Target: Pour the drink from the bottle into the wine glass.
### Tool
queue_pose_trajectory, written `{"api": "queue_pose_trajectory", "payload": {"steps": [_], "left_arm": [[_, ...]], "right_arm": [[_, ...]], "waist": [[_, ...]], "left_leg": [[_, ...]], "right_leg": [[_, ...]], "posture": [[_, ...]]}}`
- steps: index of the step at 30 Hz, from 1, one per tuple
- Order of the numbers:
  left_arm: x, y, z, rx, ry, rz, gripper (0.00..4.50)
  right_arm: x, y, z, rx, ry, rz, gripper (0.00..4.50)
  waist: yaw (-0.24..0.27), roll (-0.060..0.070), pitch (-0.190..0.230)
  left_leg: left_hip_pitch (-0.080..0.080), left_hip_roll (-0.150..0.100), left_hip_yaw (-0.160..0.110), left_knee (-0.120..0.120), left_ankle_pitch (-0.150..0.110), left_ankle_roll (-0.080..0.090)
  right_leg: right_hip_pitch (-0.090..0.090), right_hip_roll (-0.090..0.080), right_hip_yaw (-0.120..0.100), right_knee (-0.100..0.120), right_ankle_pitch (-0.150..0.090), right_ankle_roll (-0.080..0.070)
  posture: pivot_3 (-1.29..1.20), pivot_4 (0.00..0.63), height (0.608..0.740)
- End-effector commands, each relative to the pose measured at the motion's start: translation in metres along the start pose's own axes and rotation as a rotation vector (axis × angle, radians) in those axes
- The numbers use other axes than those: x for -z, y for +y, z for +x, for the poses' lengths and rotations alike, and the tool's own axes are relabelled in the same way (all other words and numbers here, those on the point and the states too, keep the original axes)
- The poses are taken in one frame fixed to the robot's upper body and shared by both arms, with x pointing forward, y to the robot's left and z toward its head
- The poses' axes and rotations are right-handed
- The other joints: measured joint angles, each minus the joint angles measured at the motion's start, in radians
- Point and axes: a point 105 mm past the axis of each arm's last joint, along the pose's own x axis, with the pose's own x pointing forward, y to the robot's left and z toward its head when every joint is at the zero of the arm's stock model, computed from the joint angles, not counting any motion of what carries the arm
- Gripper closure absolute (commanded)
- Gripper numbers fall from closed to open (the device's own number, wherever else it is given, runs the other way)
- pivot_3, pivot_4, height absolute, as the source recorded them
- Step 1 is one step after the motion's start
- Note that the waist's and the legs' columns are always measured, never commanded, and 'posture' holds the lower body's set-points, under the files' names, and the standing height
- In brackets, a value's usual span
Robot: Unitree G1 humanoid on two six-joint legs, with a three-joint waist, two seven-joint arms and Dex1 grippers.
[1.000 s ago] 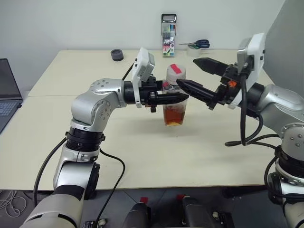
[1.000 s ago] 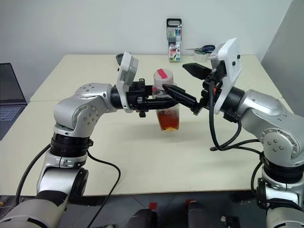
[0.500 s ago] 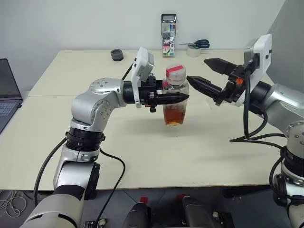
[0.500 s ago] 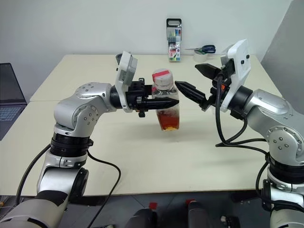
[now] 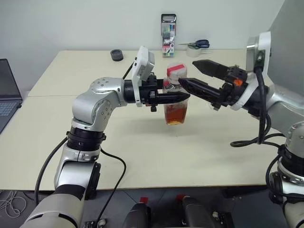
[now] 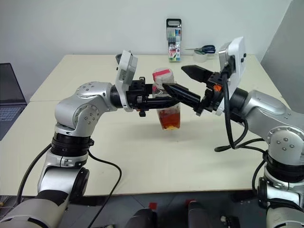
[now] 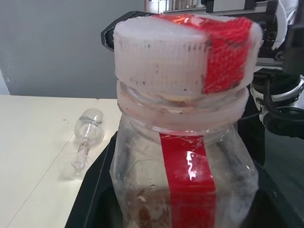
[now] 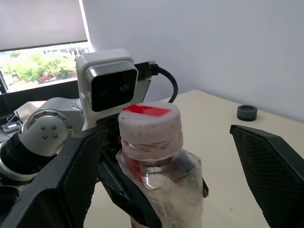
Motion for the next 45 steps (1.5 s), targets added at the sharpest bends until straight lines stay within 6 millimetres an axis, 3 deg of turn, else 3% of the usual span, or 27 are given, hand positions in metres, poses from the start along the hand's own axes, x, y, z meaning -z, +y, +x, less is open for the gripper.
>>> {"api": "queue_pose_trajectory", "payload": {"steps": [1,11,19,24,30,34,36,39,43,45], "left_arm": [[-0.017,-0.001,0.001,0.012,-0.028,0.065,2.68],[-0.017,0.000,0.001,0.007,-0.025,0.066,2.68],[-0.016,0.000,0.000,-0.002,-0.027,0.063,2.68],[-0.016,0.000,-0.001,-0.007,-0.025,0.062,2.68],[-0.015,0.000,-0.002,-0.009,-0.023,0.059,2.68],[-0.014,0.000,-0.003,-0.013,-0.024,0.055,2.68],[-0.013,0.000,-0.003,-0.015,-0.025,0.053,2.68],[-0.013,0.000,-0.002,-0.015,-0.026,0.051,2.68],[-0.013,0.000,0.000,-0.009,-0.025,0.050,2.68],[-0.014,-0.001,0.001,-0.002,-0.023,0.052,2.68]], "right_arm": [[-0.014,0.008,0.007,-0.024,-0.059,-0.032,0.04],[-0.017,0.013,0.024,-0.061,-0.099,-0.020,0.04],[-0.016,0.012,0.027,-0.060,-0.102,-0.023,2.71],[-0.023,0.004,0.025,-0.018,-0.128,-0.063,2.71],[-0.051,-0.022,0.013,0.125,-0.172,-0.236,2.71],[-0.051,-0.028,0.003,0.193,-0.166,-0.233,2.71],[-0.032,-0.042,-0.011,0.315,-0.125,-0.221,2.71],[0.018,-0.072,-0.043,0.574,-0.011,-0.189,2.71],[0.112,-0.100,-0.099,0.884,0.226,-0.100,2.71],[0.144,-0.104,-0.114,0.968,0.282,-0.060,2.71]], "waist": [[0.000,0.000,0.000],[-0.001,0.000,0.000],[-0.001,0.000,0.000],[-0.001,0.000,0.000],[0.000,0.000,0.000],[0.000,0.000,0.000],[0.001,0.000,0.000],[0.006,-0.002,-0.001],[0.006,-0.002,-0.001],[0.002,-0.002,-0.001]], "left_leg": [[0.000,0.000,0.000,0.000,0.000,0.000],[0.000,0.000,0.000,0.000,0.000,0.000],[0.000,0.000,0.000,0.000,0.000,0.000],[0.000,0.000,0.000,0.000,0.000,0.000],[0.000,0.000,0.000,0.000,0.000,0.000],[0.000,0.000,0.001,0.000,0.000,0.000],[0.000,0.000,0.001,0.000,0.000,0.000],[-0.001,0.000,0.000,0.000,0.000,0.000],[-0.001,-0.001,0.002,0.001,0.000,0.000],[0.000,0.000,0.003,0.000,0.000,0.000]], "right_leg": [[0.000,0.000,0.000,0.000,0.000,0.000],[0.000,0.000,0.000,0.000,0.000,0.000],[0.000,0.000,0.000,0.000,0.000,0.000],[0.000,0.000,0.000,0.000,0.000,0.000],[-0.001,0.000,0.000,0.001,0.000,0.000],[-0.001,0.000,0.000,0.000,0.000,0.000],[-0.001,0.000,0.001,0.001,0.000,0.000],[0.000,-0.001,0.000,-0.001,0.000,0.000],[-0.001,0.000,0.001,0.001,0.000,0.000],[-0.001,0.000,0.002,0.002,0.000,0.000]], "posture": [[0.00,0.150,0.740],[0.00,0.150,0.740],[0.00,0.150,0.740],[0.00,0.150,0.740],[0.00,0.150,0.740],[0.00,0.150,0.740],[0.00,0.150,0.740],[0.00,0.150,0.740],[0.00,0.150,0.740],[0.00,0.150,0.740]]}}
